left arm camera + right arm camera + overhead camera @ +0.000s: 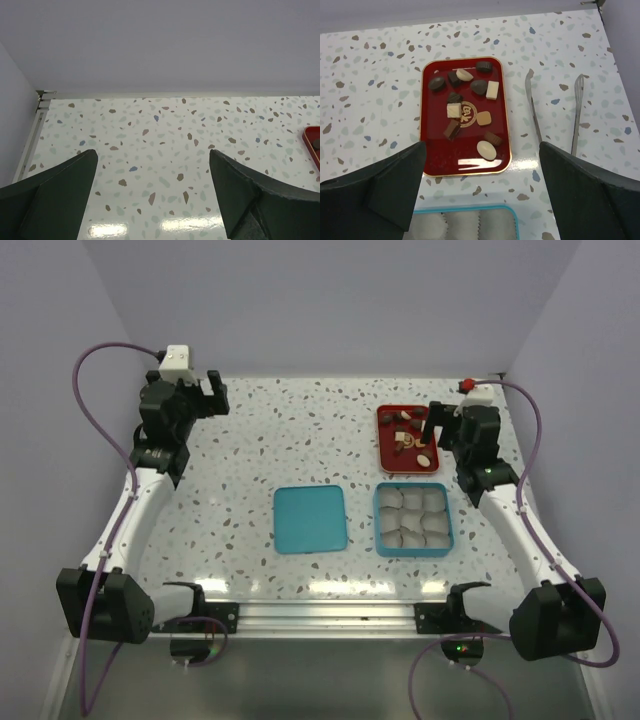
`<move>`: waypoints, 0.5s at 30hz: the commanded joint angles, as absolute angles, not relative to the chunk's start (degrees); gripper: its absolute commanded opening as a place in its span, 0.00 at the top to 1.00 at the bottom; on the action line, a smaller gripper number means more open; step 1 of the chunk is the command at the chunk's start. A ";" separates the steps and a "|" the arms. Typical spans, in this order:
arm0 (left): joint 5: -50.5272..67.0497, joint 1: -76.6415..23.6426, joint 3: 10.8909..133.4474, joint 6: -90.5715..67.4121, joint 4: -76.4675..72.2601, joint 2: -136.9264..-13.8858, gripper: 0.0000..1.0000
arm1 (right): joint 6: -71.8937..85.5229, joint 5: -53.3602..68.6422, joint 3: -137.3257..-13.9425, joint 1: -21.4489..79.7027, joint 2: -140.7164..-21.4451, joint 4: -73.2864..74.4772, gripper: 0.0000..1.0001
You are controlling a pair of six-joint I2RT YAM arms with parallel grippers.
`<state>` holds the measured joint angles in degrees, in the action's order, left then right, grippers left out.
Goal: Pack the chocolate
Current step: Pick up the clamp at the center of the board.
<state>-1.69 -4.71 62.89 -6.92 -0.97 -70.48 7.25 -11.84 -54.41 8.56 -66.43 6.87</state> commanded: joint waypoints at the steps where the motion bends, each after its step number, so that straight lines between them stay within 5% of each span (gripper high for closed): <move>1: -2.11 -5.10 62.75 -7.29 -1.94 -70.40 0.00 | 6.42 -13.36 -55.55 8.35 -66.45 7.03 0.01; 15: -2.29 -5.19 63.11 -6.59 -0.44 -71.01 0.00 | 8.08 -16.26 -57.21 8.09 -69.42 9.49 0.01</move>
